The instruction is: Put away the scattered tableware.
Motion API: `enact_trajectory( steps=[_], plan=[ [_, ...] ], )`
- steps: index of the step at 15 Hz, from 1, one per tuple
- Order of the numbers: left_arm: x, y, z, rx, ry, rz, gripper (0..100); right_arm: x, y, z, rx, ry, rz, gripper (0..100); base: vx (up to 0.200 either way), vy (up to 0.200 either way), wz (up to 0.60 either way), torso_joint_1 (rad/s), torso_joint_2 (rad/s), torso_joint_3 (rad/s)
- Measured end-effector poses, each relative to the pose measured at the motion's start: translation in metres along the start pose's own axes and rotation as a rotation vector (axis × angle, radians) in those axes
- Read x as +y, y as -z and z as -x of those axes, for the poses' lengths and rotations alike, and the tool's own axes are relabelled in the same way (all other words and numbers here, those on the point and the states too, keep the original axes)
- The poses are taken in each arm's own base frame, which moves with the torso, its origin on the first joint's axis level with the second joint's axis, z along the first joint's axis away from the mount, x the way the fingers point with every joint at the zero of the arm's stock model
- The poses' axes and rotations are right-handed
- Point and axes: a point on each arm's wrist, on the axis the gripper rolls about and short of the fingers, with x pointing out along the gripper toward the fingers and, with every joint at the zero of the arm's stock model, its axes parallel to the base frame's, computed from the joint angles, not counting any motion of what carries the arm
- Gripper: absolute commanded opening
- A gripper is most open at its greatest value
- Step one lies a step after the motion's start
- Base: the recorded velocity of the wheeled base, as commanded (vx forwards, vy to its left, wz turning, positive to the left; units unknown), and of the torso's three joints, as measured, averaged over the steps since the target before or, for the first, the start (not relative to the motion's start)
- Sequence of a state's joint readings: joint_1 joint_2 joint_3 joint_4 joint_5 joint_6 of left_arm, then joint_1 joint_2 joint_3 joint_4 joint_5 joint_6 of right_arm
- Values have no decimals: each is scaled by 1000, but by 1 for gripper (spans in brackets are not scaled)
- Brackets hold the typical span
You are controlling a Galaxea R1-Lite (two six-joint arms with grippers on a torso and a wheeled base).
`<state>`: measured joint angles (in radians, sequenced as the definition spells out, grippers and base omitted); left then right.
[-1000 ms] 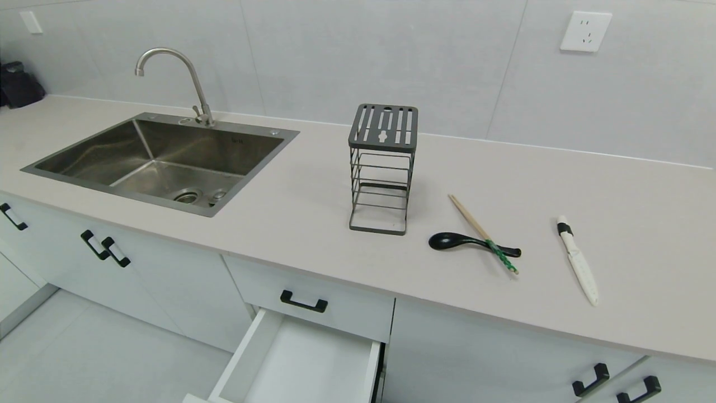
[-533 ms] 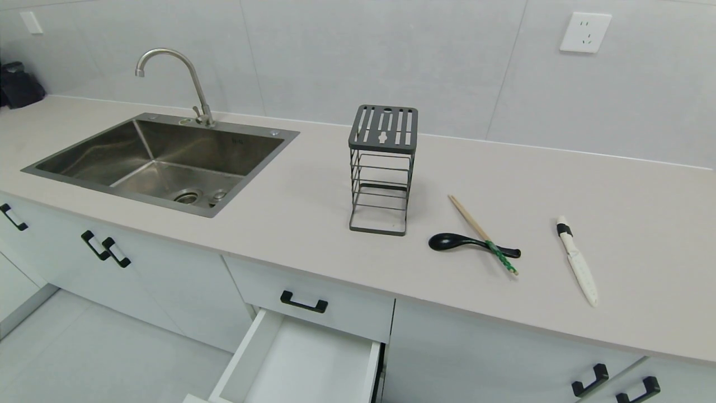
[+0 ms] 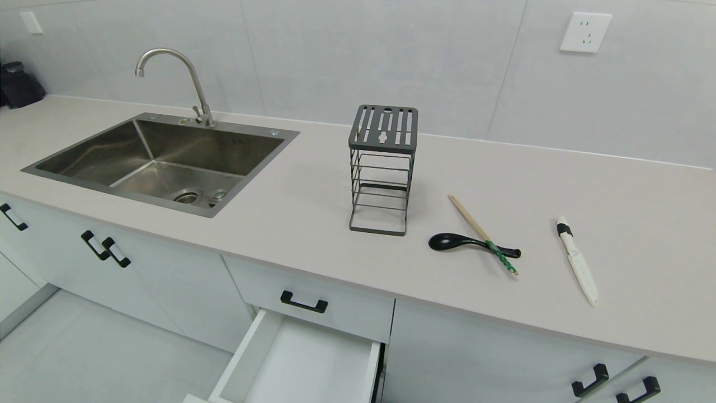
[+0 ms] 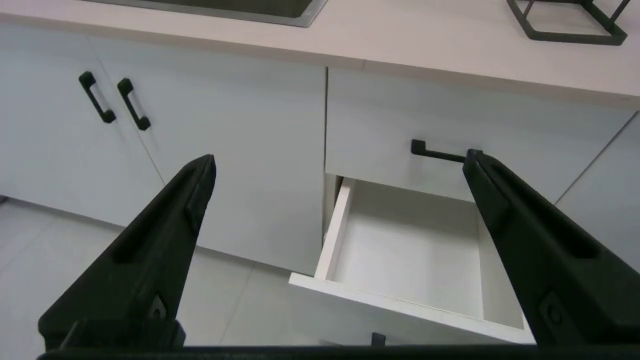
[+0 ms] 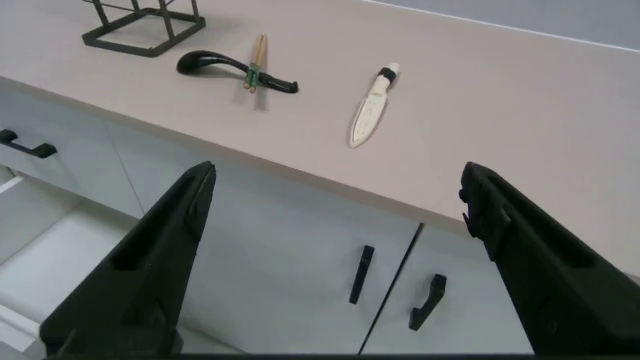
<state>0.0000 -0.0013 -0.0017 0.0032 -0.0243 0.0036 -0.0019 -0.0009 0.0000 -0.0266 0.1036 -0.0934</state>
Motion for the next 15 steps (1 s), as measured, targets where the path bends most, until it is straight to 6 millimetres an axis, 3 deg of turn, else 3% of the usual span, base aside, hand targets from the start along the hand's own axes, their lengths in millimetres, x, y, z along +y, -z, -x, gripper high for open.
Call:
enact_trajectory(
  steps=[3, 5, 7, 15],
  plan=[
    [0, 0, 0, 0, 0, 0, 100, 0, -6, 0, -54, 0, 0, 100, 0, 0, 0, 0, 0, 0],
    [0, 0, 0, 0, 0, 0, 100, -1, -36, 4, -210, -30, 26, 100, 0, 0, 0, 0, 0, 0],
    [0, 0, 0, 0, 0, 0, 100, -2, -58, 0, -221, -101, 42, 100, 0, 0, 0, 0, 0, 0],
    [0, 0, 0, 0, 0, 0, 100, -8, -112, -45, 71, -315, -51, 100, 0, 0, 0, 0, 0, 0]
  ],
)
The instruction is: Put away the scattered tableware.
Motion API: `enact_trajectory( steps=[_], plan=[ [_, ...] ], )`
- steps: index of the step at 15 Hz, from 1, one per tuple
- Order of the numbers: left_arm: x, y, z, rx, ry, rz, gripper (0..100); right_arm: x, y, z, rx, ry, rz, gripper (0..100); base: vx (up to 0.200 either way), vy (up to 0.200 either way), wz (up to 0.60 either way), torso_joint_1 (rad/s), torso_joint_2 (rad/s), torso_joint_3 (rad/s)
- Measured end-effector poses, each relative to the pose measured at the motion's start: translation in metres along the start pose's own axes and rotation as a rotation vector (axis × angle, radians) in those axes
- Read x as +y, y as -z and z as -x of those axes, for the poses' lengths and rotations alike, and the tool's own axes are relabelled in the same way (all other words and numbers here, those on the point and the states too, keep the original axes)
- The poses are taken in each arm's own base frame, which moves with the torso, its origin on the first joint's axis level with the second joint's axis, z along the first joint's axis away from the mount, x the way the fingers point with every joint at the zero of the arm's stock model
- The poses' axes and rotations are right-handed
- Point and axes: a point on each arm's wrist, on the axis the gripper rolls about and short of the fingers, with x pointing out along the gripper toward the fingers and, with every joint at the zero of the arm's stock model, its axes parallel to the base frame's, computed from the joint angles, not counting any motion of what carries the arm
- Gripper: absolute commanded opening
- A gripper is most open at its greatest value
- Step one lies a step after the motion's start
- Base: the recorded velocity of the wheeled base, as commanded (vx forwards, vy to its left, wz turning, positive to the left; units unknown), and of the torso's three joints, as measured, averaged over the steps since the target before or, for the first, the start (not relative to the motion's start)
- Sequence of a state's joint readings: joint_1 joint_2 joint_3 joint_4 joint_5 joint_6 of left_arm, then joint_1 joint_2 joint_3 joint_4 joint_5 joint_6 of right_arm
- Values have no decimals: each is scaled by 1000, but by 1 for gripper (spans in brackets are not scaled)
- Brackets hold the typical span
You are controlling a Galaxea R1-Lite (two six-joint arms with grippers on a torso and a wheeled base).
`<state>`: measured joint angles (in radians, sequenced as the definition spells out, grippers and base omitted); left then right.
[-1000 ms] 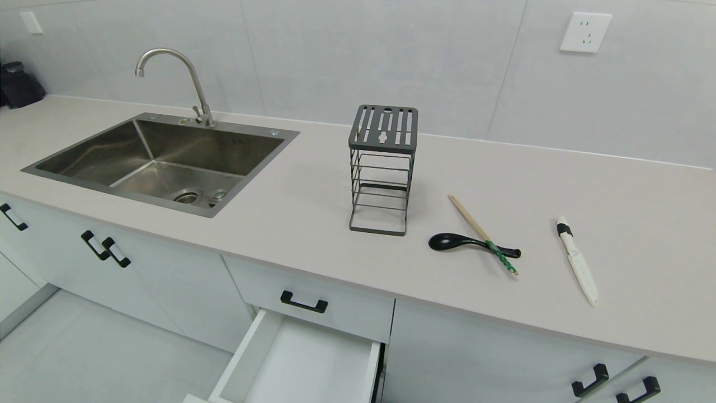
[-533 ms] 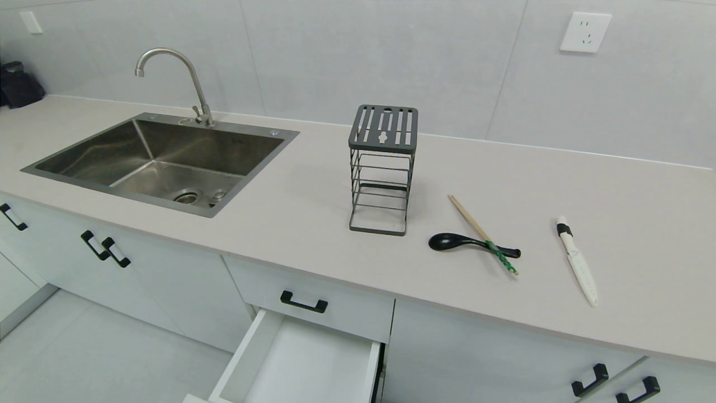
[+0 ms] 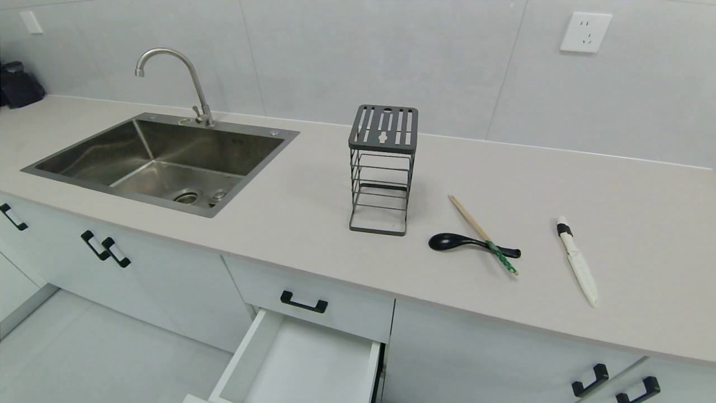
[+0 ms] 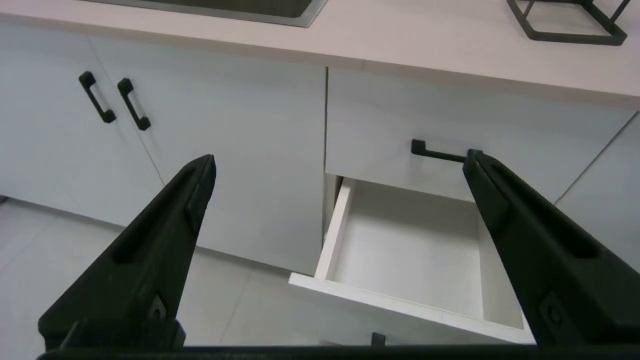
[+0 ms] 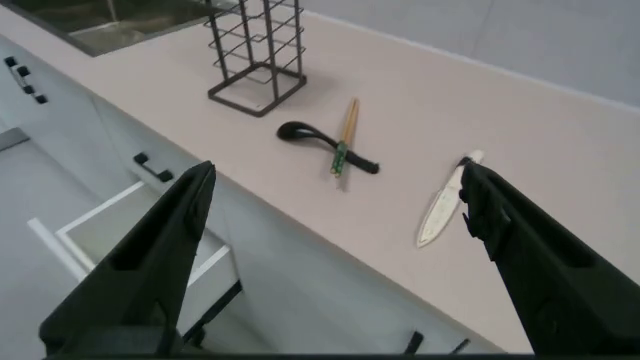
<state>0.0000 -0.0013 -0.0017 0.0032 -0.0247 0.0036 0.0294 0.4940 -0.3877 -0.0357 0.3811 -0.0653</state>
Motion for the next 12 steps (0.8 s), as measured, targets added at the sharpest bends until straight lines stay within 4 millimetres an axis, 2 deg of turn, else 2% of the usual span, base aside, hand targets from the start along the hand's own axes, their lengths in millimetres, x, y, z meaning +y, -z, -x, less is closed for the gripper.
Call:
enact_trajectory(
  steps=[6, 12],
  plan=[
    [0, 0, 0, 0, 0, 0, 100, -13, -15, -52, 198, -99, -164, 100, 0, 0, 0, 0, 0, 0],
    [0, 0, 0, 0, 0, 0, 100, -13, -10, -108, 392, -73, -167, 100, 0, 0, 0, 0, 0, 0]
  ],
)
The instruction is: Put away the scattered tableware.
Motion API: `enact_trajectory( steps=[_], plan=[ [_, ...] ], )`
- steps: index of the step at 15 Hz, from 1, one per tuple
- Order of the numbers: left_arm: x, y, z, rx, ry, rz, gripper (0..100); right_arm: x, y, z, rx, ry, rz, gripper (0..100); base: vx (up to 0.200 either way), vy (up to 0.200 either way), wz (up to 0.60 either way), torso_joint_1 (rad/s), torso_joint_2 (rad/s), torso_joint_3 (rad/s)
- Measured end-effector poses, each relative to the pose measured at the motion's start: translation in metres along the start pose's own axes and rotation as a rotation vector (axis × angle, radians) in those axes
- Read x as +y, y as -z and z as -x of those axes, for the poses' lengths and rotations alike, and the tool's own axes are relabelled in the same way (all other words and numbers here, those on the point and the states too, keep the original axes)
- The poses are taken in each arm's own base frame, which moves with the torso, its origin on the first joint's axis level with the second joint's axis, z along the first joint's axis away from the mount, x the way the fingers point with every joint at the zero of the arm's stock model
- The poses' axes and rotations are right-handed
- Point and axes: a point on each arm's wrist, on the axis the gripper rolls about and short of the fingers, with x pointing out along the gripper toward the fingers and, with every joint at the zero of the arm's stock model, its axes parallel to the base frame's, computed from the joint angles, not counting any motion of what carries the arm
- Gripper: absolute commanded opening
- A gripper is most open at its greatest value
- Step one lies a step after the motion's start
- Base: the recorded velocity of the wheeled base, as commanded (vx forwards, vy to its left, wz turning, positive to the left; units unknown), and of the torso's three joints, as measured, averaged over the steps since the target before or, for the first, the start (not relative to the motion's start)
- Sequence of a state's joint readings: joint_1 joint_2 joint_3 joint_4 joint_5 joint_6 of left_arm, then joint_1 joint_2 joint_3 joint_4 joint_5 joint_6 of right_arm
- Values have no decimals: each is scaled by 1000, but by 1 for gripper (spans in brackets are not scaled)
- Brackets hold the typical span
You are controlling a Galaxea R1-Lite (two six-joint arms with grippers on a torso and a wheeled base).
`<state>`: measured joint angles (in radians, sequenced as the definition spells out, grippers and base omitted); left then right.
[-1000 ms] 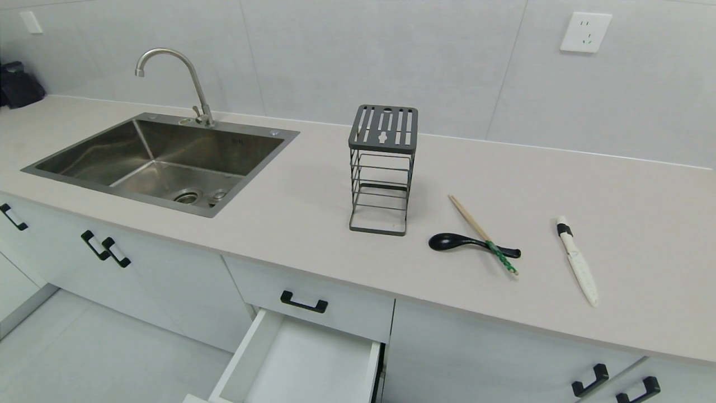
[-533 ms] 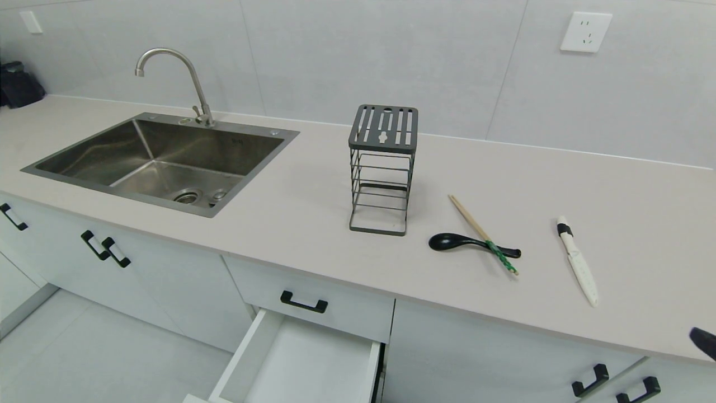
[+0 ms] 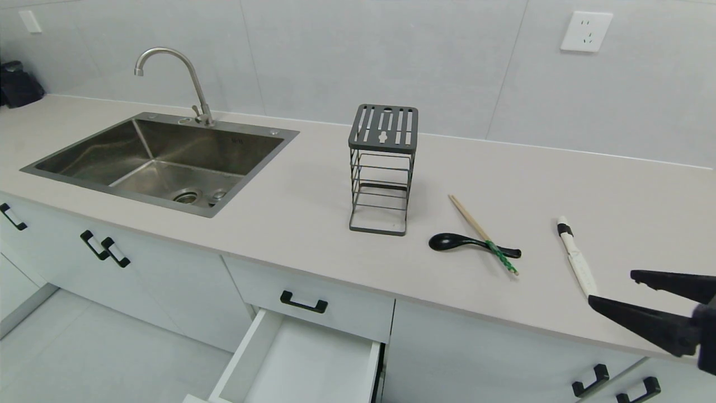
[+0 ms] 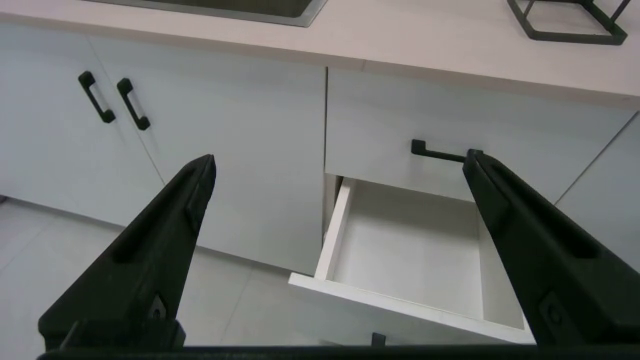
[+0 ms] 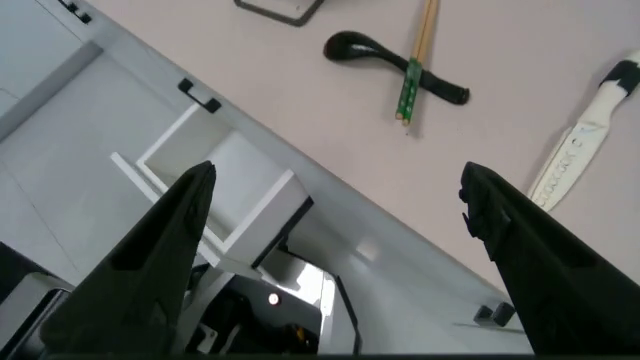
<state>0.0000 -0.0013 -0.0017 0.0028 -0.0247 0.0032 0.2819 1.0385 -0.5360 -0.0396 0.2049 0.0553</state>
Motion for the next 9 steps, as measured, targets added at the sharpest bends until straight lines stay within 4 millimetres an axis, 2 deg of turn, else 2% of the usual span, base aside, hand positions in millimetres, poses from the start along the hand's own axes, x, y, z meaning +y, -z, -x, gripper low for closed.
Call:
enact_trajectory(
  steps=[5, 9],
  plan=[
    [0, 0, 0, 0, 0, -1, 100, -7, -4, -50, 86, 45, -1, 100, 0, 0, 0, 0, 0, 0],
    [0, 0, 0, 0, 0, -1, 100, -11, 1, -77, 164, 61, -3, 100, 0, 0, 0, 0, 0, 0]
  ],
)
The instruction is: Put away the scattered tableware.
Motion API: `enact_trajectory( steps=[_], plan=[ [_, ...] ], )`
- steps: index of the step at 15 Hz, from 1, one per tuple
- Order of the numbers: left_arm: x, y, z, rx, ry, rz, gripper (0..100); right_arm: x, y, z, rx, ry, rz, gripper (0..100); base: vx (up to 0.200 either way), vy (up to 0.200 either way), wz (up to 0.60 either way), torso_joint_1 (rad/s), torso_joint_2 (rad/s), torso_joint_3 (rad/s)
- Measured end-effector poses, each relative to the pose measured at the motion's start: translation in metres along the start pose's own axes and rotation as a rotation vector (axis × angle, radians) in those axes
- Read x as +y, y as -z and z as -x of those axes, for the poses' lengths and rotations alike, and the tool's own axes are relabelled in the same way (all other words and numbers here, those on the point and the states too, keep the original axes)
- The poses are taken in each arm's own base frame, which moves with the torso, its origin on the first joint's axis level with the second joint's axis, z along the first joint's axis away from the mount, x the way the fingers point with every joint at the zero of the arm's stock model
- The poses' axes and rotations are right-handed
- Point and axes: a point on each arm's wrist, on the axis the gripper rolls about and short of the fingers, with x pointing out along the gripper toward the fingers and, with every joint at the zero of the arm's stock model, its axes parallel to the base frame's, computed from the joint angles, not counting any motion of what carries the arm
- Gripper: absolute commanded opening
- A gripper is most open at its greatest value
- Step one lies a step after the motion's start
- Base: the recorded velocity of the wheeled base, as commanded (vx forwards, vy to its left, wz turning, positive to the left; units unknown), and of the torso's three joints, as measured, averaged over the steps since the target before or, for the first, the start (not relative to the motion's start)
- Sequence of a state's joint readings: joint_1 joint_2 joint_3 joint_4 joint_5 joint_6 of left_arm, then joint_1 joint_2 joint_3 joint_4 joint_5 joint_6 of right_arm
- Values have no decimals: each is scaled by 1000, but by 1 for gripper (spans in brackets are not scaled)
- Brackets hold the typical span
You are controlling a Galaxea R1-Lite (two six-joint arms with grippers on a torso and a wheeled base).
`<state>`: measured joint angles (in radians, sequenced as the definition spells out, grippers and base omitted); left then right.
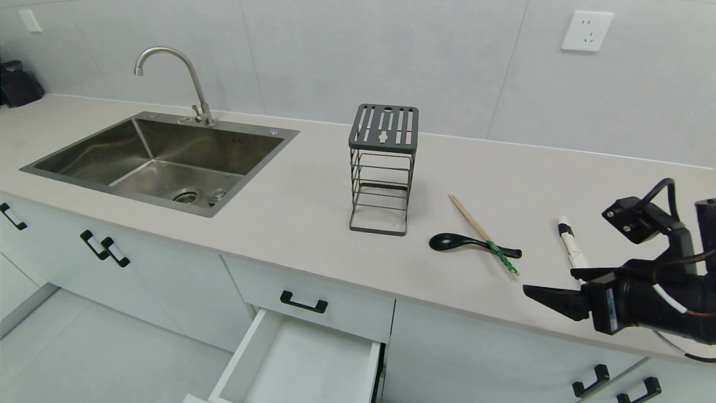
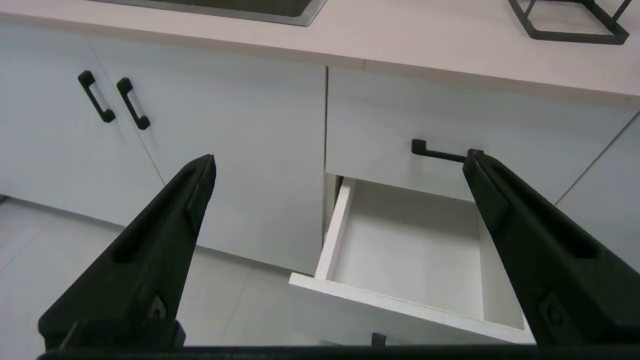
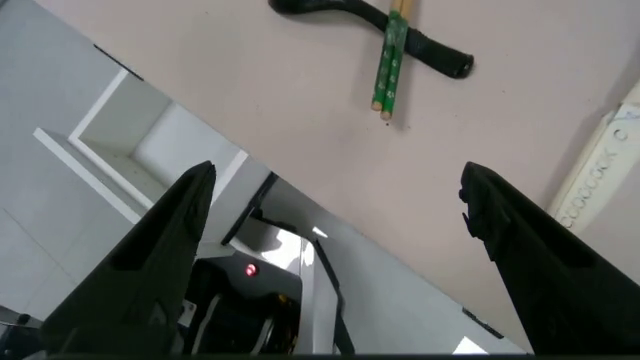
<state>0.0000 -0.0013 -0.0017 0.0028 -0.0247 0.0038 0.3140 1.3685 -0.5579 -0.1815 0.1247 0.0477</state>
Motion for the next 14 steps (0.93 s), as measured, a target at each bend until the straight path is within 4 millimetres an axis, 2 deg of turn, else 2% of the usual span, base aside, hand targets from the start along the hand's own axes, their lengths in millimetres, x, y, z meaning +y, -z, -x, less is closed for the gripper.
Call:
enact_trajectory(
  steps=[3, 8, 14],
  plan=[
    [0, 0, 0, 0, 0, 1, 100, -1, -2, -20, 51, 10, 2, 100, 0, 0, 0, 0, 0, 0],
    [0, 0, 0, 0, 0, 1, 100, -4, -16, -60, 11, 53, 12, 100, 0, 0, 0, 0, 0, 0],
    [0, 0, 0, 0, 0, 0, 100, -3, -13, -91, 39, 48, 17, 100, 0, 0, 0, 0, 0, 0]
  ],
)
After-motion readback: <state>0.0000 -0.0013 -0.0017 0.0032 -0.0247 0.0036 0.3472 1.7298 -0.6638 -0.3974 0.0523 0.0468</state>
